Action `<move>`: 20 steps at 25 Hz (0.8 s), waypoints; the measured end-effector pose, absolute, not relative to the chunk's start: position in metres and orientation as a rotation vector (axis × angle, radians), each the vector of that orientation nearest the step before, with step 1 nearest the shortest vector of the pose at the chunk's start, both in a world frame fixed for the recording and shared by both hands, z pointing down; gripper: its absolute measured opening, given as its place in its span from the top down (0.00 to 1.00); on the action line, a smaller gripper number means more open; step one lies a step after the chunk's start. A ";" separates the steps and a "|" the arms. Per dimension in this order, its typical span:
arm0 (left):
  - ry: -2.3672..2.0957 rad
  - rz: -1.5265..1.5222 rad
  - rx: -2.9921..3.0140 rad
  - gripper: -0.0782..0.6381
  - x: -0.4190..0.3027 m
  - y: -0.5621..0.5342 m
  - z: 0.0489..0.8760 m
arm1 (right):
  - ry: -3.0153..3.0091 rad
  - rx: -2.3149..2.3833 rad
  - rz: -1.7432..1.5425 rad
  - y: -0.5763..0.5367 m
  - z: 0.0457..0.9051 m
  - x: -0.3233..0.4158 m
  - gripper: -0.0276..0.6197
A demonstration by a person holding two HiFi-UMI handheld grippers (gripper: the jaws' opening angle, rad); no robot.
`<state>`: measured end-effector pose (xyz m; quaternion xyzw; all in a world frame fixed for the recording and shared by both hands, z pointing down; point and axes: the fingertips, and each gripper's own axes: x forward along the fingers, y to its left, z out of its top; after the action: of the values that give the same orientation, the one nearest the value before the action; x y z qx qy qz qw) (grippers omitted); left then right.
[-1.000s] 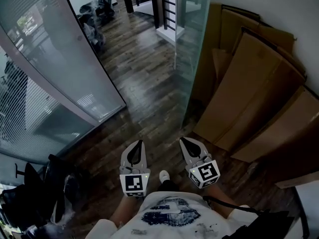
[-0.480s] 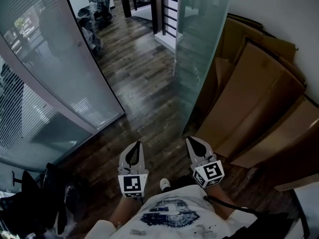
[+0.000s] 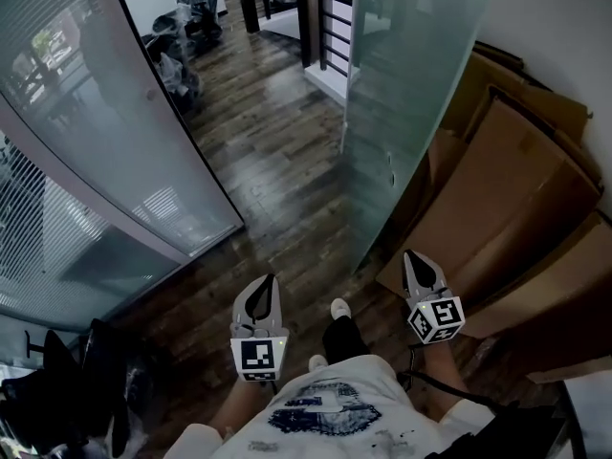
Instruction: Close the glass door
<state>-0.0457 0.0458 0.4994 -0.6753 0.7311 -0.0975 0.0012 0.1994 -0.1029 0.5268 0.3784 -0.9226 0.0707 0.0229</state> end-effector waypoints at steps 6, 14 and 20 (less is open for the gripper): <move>2.353 -0.321 -2.066 0.89 -0.074 -0.013 0.495 | -2.864 1.158 0.173 -0.207 0.529 0.212 0.95; 2.362 -0.346 -2.041 0.89 -0.085 -0.086 0.488 | -2.898 1.056 0.153 -0.277 0.532 0.195 0.95; 2.340 -0.363 -2.041 0.89 -0.084 -0.126 0.480 | -2.920 0.909 0.165 -0.297 0.542 0.176 0.95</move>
<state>-0.0842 -0.1260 0.4800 -0.6529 0.7485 -0.1161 0.0079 0.1763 -0.2969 0.5418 0.2965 -0.9527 0.0539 0.0396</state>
